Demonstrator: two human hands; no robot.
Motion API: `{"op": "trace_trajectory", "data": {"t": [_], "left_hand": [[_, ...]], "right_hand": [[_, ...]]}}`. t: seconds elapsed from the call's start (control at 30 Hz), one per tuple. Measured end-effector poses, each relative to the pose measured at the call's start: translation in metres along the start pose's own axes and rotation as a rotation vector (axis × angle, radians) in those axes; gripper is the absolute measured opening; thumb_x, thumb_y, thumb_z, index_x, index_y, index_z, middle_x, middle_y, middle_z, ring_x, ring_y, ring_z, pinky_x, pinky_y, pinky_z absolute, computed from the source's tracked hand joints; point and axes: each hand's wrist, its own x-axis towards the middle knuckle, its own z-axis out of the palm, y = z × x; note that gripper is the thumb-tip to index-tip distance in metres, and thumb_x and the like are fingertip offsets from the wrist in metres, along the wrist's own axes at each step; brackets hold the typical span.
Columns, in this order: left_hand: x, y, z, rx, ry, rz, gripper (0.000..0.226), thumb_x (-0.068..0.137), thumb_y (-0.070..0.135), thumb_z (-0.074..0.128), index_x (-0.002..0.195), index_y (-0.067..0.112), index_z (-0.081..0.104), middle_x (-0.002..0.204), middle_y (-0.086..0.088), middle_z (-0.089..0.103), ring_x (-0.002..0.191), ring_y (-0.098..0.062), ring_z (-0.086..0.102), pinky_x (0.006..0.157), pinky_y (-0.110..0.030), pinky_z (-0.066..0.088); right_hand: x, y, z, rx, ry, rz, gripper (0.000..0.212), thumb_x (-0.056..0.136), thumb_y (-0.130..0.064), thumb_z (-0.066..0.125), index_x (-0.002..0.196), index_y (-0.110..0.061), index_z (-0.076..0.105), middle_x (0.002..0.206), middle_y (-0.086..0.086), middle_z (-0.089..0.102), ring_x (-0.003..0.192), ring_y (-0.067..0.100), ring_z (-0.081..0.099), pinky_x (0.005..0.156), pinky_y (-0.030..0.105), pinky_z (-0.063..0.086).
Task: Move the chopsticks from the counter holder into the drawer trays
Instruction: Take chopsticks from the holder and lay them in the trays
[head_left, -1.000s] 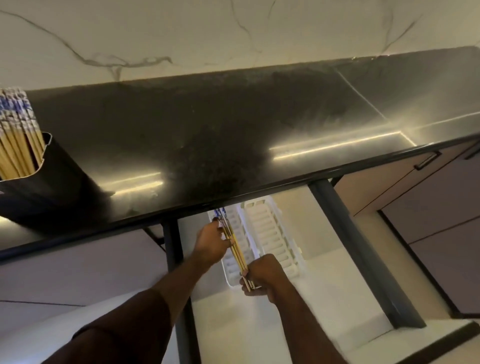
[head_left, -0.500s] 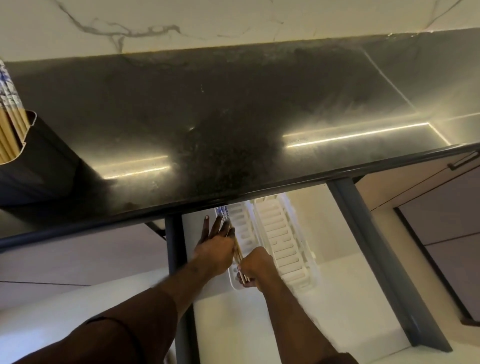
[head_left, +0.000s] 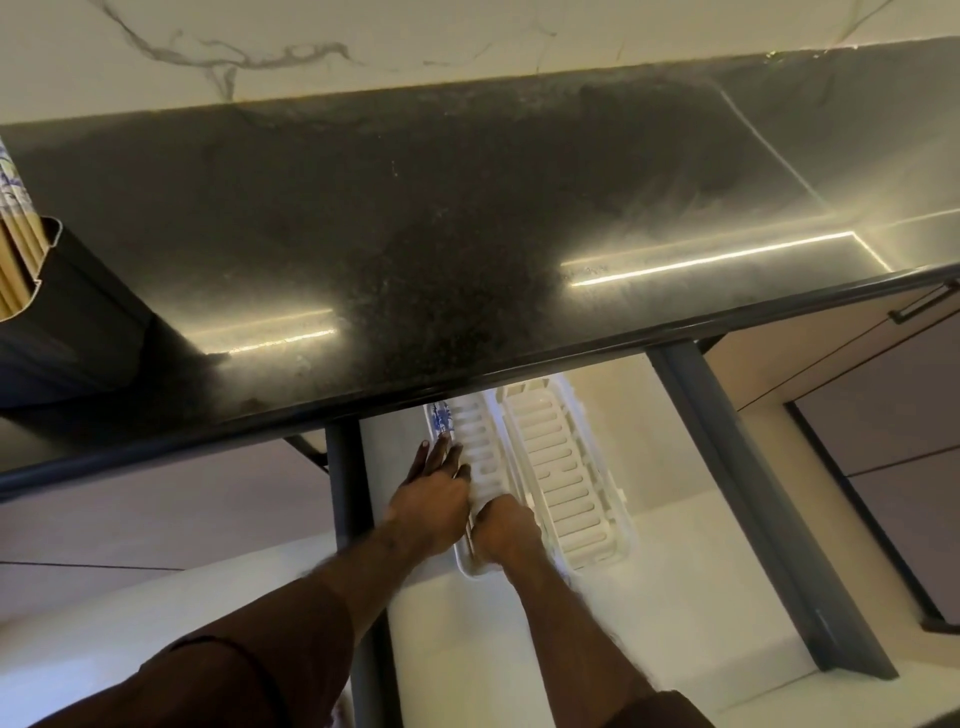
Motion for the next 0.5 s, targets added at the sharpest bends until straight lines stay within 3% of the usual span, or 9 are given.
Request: {"op": "trace_trajectory", "data": {"t": [0.13, 0.27, 0.4, 0.5], "left_hand": [[-0.010, 0.003, -0.011, -0.024, 0.033, 0.012, 0.058, 0.100, 0.031, 0.043, 0.152, 0.016, 0.023, 0.162, -0.008, 0.013, 0.150, -0.028, -0.003, 0.116, -0.046, -0.015], [-0.028, 0.005, -0.041, -0.248, 0.172, 0.006, 0.048, 0.099, 0.021, 0.047, 0.146, 0.015, 0.036, 0.155, -0.008, 0.035, 0.143, -0.023, 0.030, 0.119, -0.041, 0.023], [-0.053, -0.002, -0.087, -0.439, 0.362, 0.009, 0.047, 0.099, 0.021, 0.049, 0.145, 0.015, 0.039, 0.154, -0.007, 0.038, 0.143, -0.021, 0.033, 0.116, -0.037, 0.029], [-0.069, -0.016, -0.127, -0.517, 0.534, 0.026, 0.046, 0.097, 0.018, 0.053, 0.141, 0.013, 0.044, 0.146, -0.010, 0.049, 0.134, -0.022, 0.046, 0.109, -0.035, 0.039]], "right_hand": [[-0.016, 0.000, -0.017, 0.129, 0.074, -0.047, 0.029, 0.092, -0.022, 0.056, 0.116, -0.009, 0.066, 0.118, 0.008, 0.068, 0.108, 0.027, 0.064, 0.092, 0.033, 0.051], [-0.040, -0.006, -0.046, 0.222, 0.129, -0.095, 0.030, 0.088, -0.013, 0.061, 0.117, -0.013, 0.068, 0.123, 0.005, 0.066, 0.111, 0.025, 0.062, 0.097, 0.034, 0.050], [-0.070, -0.031, -0.082, 0.303, 0.239, -0.175, 0.030, 0.092, -0.019, 0.062, 0.122, -0.016, 0.065, 0.122, 0.005, 0.067, 0.105, 0.023, 0.064, 0.097, 0.037, 0.052], [-0.095, -0.062, -0.106, 0.305, 0.338, -0.269, 0.030, 0.094, -0.023, 0.060, 0.123, -0.019, 0.064, 0.122, 0.004, 0.067, 0.104, 0.022, 0.064, 0.094, 0.036, 0.053]]}}
